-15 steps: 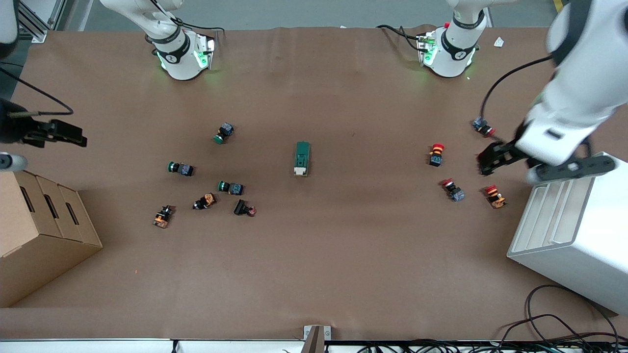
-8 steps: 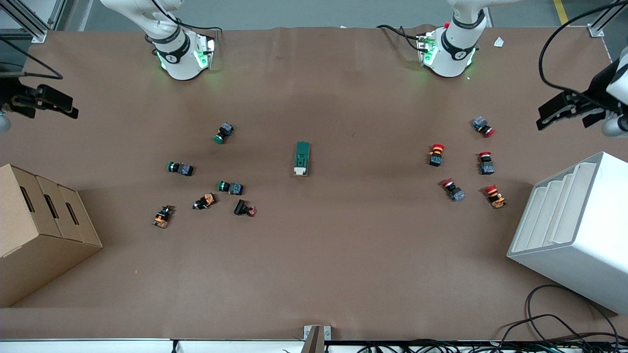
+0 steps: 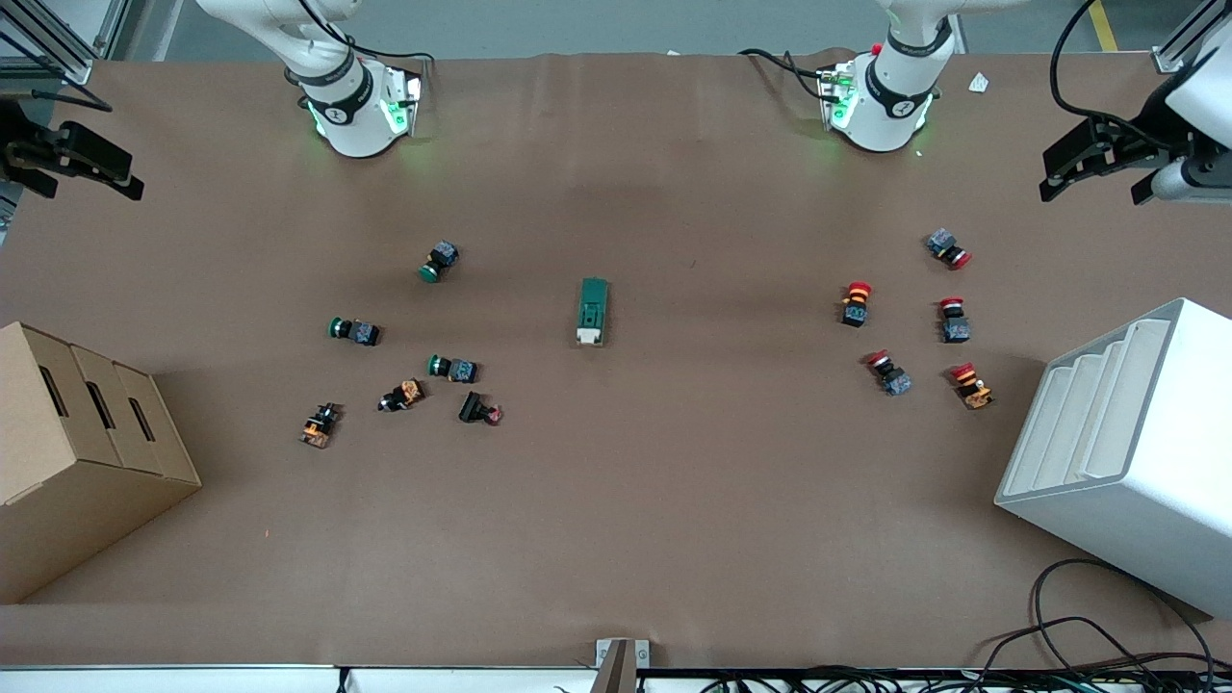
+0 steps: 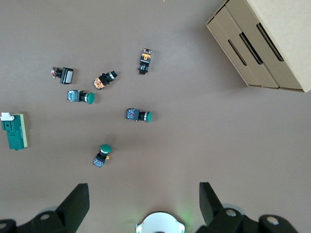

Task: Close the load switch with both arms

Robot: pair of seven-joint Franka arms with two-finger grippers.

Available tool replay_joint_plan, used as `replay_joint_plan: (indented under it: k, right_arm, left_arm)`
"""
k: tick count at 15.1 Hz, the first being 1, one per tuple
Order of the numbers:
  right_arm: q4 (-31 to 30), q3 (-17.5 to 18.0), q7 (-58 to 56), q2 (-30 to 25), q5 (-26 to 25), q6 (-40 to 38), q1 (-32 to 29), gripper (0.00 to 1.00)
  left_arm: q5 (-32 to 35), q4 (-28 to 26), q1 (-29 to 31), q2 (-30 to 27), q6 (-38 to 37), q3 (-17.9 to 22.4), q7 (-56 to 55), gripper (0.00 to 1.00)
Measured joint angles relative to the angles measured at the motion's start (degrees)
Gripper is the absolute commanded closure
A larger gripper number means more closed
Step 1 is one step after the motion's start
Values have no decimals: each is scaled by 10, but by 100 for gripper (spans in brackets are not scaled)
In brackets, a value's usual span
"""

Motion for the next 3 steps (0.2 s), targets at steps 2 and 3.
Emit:
replay_joint_plan:
  k: [2, 3]
  right_arm:
    - [-23, 3, 0, -18, 0, 12, 1, 0]
    - [-28, 5, 0, -22, 0, 13, 2, 0]
  left_arm:
    - [0, 0, -1, -1, 0, 0, 0, 0]
    - [0, 0, -1, 0, 0, 0, 0, 0]
